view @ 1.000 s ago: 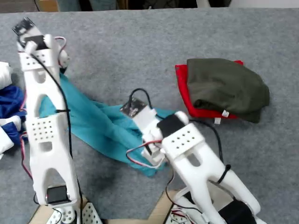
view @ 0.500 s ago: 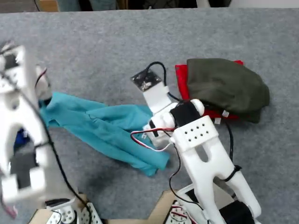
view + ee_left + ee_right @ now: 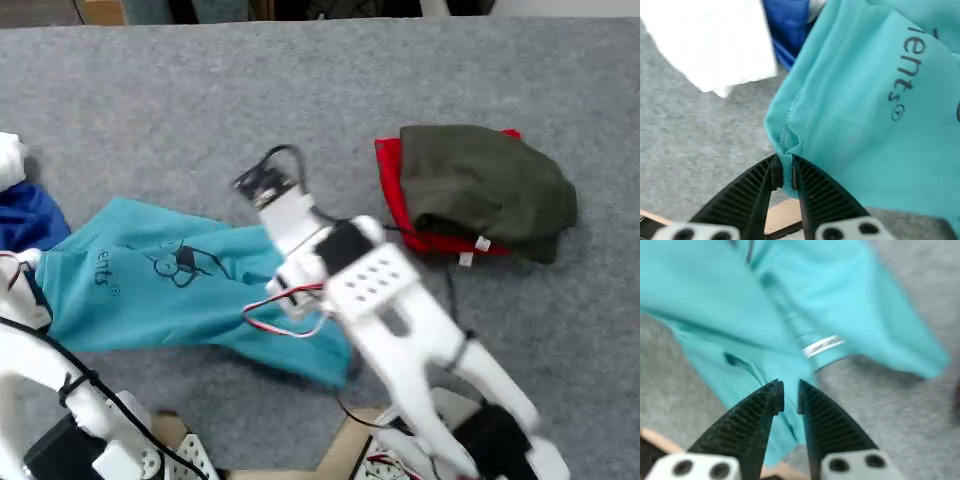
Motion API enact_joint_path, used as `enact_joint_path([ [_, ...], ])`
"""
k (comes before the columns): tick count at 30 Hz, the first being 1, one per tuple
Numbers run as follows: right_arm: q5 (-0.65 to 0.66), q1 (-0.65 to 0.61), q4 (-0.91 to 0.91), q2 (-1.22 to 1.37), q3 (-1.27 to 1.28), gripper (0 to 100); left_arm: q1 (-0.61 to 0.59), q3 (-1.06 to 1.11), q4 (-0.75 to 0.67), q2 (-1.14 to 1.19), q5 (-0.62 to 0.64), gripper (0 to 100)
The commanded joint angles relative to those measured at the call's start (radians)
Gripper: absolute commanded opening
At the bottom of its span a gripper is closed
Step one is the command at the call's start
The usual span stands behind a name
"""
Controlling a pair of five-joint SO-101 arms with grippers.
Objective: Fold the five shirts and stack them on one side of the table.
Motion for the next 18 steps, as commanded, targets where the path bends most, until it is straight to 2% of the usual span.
enact_joint_path([
  [1, -0.009, -0.052, -0.005, 0.088, -0.047, 3.9, -0.058, 0.005, -0.025, -0.034, -0.025, 3],
  [10, -0.009, -0.049, 0.189, 0.116, -0.051, 3.9, -0.024, 0.008, -0.038, -0.032, -0.02, 3],
  [18, 0.049, -0.051, 0.192, -0.005, -0.019, 4.0, 0.045, 0.008, -0.038, -0.032, -0.018, 3],
])
